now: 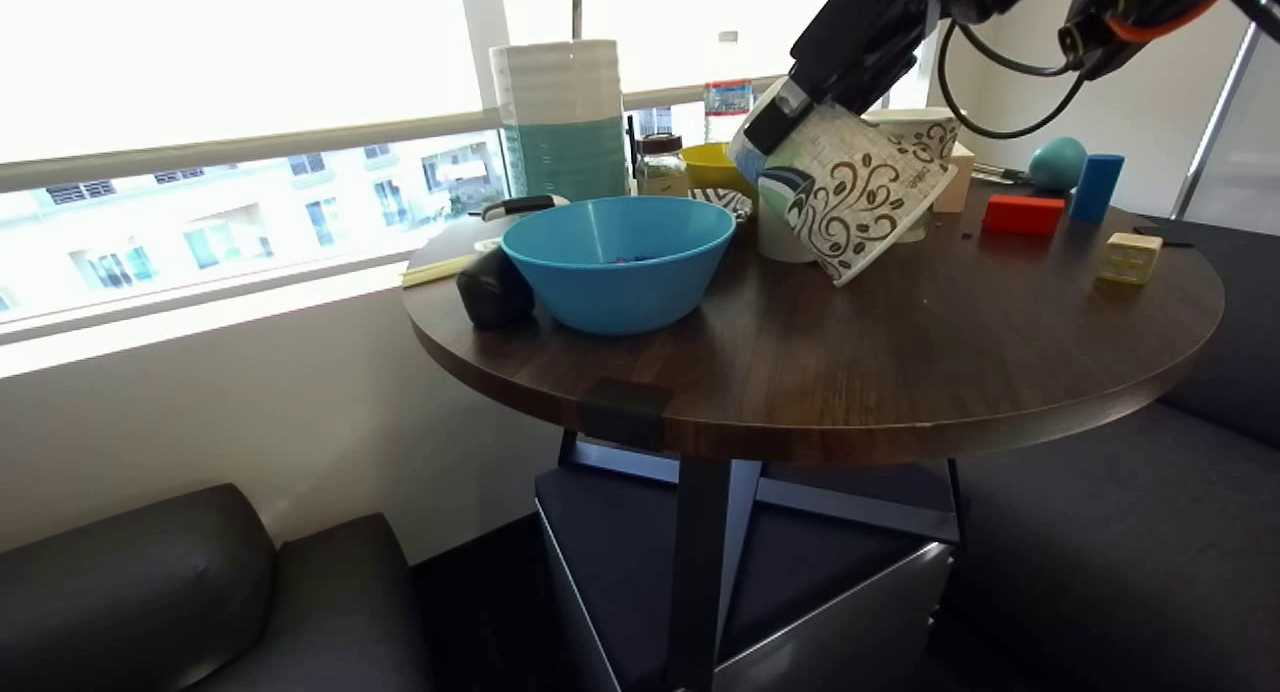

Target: Put the paper cup lying on the table upside down and pick up the other paper cup and put it on top of the paper cup

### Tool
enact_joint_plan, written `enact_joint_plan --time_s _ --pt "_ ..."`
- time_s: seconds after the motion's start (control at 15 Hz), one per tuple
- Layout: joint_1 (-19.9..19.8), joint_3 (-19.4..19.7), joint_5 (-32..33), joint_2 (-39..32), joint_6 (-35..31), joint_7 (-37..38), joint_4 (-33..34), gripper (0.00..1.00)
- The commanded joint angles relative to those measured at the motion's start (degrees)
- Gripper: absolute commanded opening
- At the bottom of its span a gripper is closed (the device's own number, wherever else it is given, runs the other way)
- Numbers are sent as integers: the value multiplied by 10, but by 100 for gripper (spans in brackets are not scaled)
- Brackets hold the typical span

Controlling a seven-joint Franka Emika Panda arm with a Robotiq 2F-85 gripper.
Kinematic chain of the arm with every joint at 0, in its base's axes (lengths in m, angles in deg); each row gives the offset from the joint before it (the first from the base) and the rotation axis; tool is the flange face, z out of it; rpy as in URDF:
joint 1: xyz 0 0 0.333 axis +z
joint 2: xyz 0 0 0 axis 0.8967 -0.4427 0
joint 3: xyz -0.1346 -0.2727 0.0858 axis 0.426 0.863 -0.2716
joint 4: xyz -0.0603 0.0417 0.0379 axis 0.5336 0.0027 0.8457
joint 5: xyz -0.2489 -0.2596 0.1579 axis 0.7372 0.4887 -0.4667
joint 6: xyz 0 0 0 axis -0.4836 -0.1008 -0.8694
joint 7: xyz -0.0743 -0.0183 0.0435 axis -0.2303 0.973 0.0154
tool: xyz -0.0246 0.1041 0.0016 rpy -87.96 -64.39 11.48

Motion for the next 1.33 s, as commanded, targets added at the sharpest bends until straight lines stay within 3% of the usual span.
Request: enact_joint_plan --time_s 0.0,0.6,0.67,0.73,0.87,1.0,1.27 --pt "60 49 -19 7 -8 -64 0 39" --pt "144 108 -39 -14 -98 -102 -2 39" --pt "152 116 -39 -14 -98 -105 -2 48" --pt "157 122 -38 -15 -100 -108 -2 66" --pt "163 130 -33 -14 -99 -112 -2 87" --pt "161 134 -29 -13 -97 -116 -2 98" --pt "154 136 -27 -13 -93 -124 -2 100"
